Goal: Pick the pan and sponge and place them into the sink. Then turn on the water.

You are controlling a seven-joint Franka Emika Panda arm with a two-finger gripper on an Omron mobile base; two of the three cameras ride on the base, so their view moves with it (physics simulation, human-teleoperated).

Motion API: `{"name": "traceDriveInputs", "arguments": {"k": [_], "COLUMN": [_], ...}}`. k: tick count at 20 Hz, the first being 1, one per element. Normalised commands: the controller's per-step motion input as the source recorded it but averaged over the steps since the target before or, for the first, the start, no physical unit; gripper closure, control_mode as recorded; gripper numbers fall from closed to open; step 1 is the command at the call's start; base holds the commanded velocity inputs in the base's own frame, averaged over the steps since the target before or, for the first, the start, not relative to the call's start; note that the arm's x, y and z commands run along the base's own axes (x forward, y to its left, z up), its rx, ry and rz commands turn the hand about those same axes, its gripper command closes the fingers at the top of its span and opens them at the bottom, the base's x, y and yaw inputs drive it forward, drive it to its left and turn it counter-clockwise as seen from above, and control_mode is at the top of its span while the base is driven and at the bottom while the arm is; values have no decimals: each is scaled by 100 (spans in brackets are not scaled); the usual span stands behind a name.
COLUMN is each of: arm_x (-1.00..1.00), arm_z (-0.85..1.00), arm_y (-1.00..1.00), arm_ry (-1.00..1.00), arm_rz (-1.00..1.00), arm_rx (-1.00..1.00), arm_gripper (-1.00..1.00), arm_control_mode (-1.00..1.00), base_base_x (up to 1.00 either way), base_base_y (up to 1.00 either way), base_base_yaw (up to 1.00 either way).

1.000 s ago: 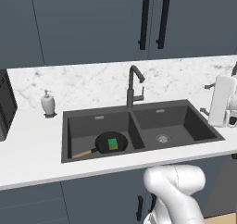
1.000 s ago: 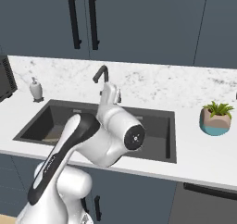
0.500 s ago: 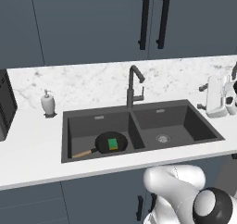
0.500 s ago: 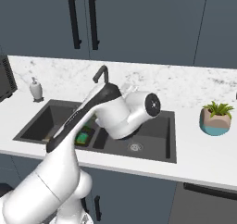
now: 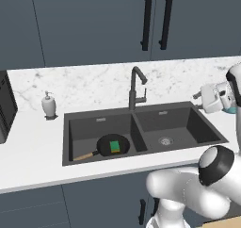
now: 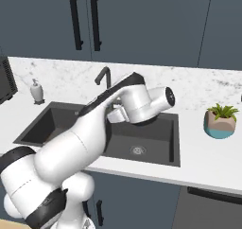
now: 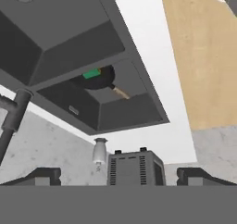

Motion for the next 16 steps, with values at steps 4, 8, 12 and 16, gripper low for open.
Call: {"name": "traceDriveInputs", "arguments": {"k": [4, 8, 12, 16], "arm_x": [32, 4, 17, 36], "arm_z": [-61, -35, -18, -3], "arm_y": [0, 10, 21, 37], "arm_ry": [3, 0, 0, 0], "arm_rz": [0, 3, 4, 2], "arm_rx": [16, 19, 17, 8], "arm_gripper": [-100, -100, -100, -100], "arm_control_mode": [-100, -100, -100, -100], "base_base_x": [0, 0, 0, 0], "base_base_y": [0, 0, 0, 0], "base_base_yaw": [0, 0, 0, 0]}}
